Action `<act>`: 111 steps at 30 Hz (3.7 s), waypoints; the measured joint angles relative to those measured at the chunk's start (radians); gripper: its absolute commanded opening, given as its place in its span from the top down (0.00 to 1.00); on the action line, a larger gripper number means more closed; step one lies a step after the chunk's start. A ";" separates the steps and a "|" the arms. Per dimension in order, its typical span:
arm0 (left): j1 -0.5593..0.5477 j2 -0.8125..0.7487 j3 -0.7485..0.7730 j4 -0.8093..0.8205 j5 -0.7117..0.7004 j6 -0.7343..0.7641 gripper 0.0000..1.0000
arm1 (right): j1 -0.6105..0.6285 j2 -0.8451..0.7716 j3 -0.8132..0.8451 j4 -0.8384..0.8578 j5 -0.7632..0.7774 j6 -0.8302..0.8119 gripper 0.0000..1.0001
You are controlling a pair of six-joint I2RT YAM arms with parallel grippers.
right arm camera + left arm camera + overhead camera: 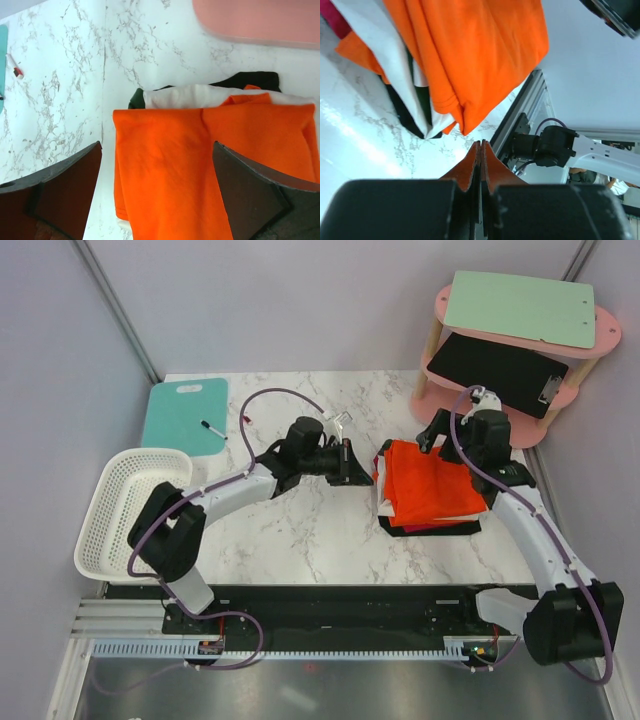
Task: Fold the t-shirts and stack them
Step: Neatly place the folded tshirt to the corner
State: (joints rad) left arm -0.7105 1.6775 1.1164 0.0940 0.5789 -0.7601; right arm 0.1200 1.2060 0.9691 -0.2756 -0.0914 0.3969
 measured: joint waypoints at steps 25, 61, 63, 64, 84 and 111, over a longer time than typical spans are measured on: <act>0.127 -0.015 -0.080 -0.151 -0.033 0.086 0.98 | -0.035 -0.109 -0.283 0.005 0.080 0.122 0.02; 0.451 -0.054 -0.122 -0.549 -0.381 0.227 0.13 | 0.402 0.723 0.395 -0.348 0.168 -0.101 1.00; 0.452 -0.054 -0.121 -0.562 -0.399 0.227 0.11 | 0.405 0.725 0.395 -0.360 0.199 -0.098 1.00; 0.452 -0.055 -0.121 -0.566 -0.406 0.227 0.11 | 0.405 0.727 0.395 -0.365 0.212 -0.097 1.00; 0.454 -0.055 -0.121 -0.587 -0.449 0.227 0.07 | 0.301 0.712 0.262 -0.486 0.634 -0.020 1.00; 0.454 -0.240 -0.182 -0.552 -0.524 0.240 0.00 | 0.465 0.480 0.257 -0.254 0.448 -0.103 0.02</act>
State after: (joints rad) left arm -0.2565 1.4380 0.9344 -0.4583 0.0551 -0.5201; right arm 0.5850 1.6863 1.2263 -0.5293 0.3569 0.2939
